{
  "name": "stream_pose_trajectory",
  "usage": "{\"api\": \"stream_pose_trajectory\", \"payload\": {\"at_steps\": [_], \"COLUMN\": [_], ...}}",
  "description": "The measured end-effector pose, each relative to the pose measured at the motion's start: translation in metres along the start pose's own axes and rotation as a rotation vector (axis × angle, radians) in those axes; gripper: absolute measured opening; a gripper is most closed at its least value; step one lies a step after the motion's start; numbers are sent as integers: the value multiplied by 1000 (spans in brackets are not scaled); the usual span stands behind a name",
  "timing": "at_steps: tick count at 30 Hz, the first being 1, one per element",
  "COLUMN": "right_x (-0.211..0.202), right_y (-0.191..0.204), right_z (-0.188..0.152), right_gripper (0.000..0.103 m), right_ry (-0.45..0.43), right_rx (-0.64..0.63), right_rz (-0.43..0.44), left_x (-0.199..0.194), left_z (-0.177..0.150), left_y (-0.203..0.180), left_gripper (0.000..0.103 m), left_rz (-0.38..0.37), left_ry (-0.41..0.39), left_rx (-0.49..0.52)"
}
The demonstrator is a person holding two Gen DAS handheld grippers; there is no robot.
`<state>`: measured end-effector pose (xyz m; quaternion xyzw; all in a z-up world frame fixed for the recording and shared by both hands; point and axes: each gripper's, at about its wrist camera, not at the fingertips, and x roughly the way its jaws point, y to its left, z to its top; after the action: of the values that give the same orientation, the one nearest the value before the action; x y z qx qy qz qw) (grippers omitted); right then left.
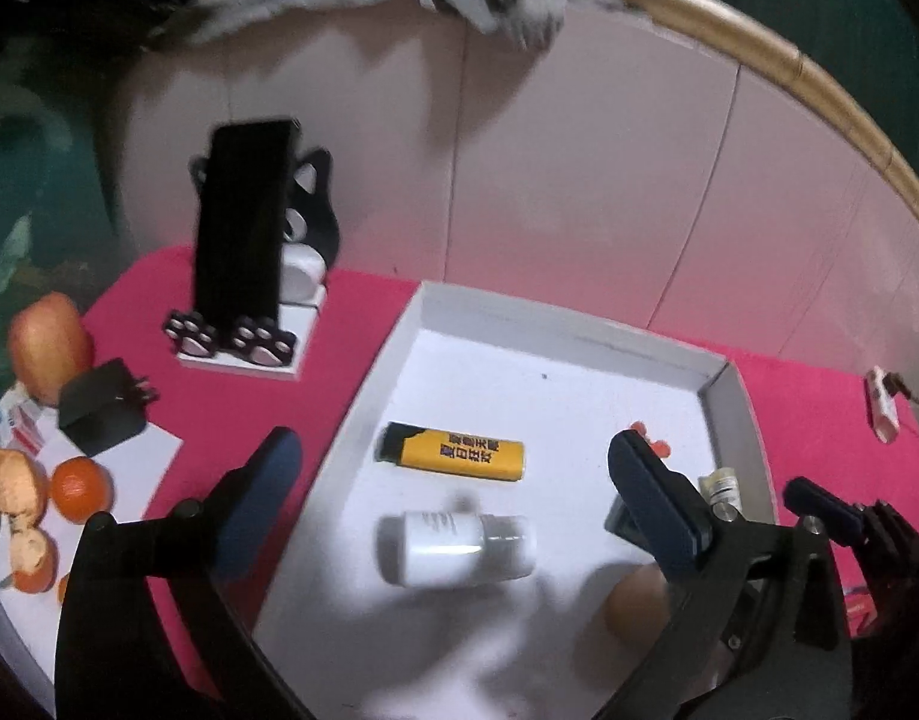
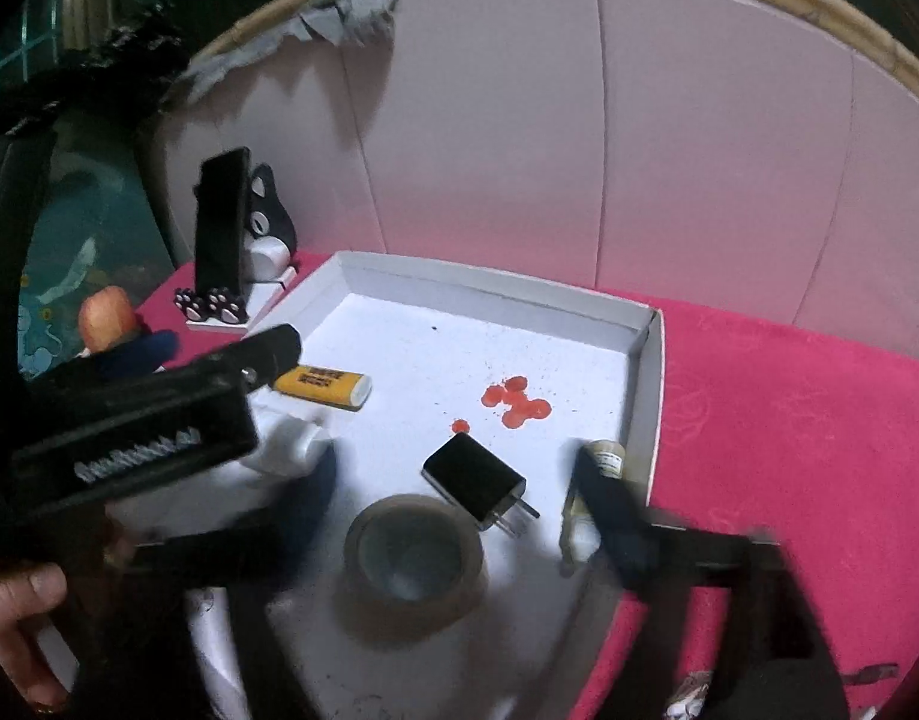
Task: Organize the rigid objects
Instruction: 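Move both open tools from the tray back over the loose items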
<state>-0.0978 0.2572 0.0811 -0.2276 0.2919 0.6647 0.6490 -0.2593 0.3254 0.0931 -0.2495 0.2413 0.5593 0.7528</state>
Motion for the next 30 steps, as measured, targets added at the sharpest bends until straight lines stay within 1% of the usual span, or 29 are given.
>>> {"api": "stream_pose_trajectory", "payload": {"at_steps": [1, 4, 8, 11, 12, 16, 21, 23, 26, 28, 30], "right_x": [-4, -15, -30, -49, -60, -95, -139, -163, -198, -215, -228], "right_y": [1, 2, 2, -3, -7, -23, -42, -52, -71, -84, -98], "right_z": [-1, -6, -15, -23, -27, -35, -43, -50, -61, -65, -69], "right_gripper": [91, 103, 103, 103, 103, 103, 103, 103, 103, 103, 103], "right_ry": [-7, -31, -54, -93, -120, -213, -326, -405, -528, -578, -609], "right_rx": [-5, -10, -5, 16, 35, 103, 159, 198, 251, 286, 316], "right_rz": [-2, -1, 1, 7, 11, 2, -31, -47, -26, -12, -10], "left_x": [-6, -24, -45, -60, -68, -81, -93, -97, -104, -109, -112], "left_z": [-1, -5, -15, -28, -36, -51, -52, -52, -53, -53, -54], "left_y": [1, 6, 10, 11, 12, 10, -1, -4, -8, -10, -14], "left_gripper": [103, 103, 103, 103, 103, 103, 103, 103, 103, 103, 103], "left_rz": [10, 26, 31, 19, 11, 8, -10, -14, -21, -33, -51], "left_ry": [-20, -63, -90, -102, -108, -116, -134, -139, -154, -164, -171], "left_rx": [-2, -20, -47, -71, -83, -97, -71, -62, -49, -47, -41]}}
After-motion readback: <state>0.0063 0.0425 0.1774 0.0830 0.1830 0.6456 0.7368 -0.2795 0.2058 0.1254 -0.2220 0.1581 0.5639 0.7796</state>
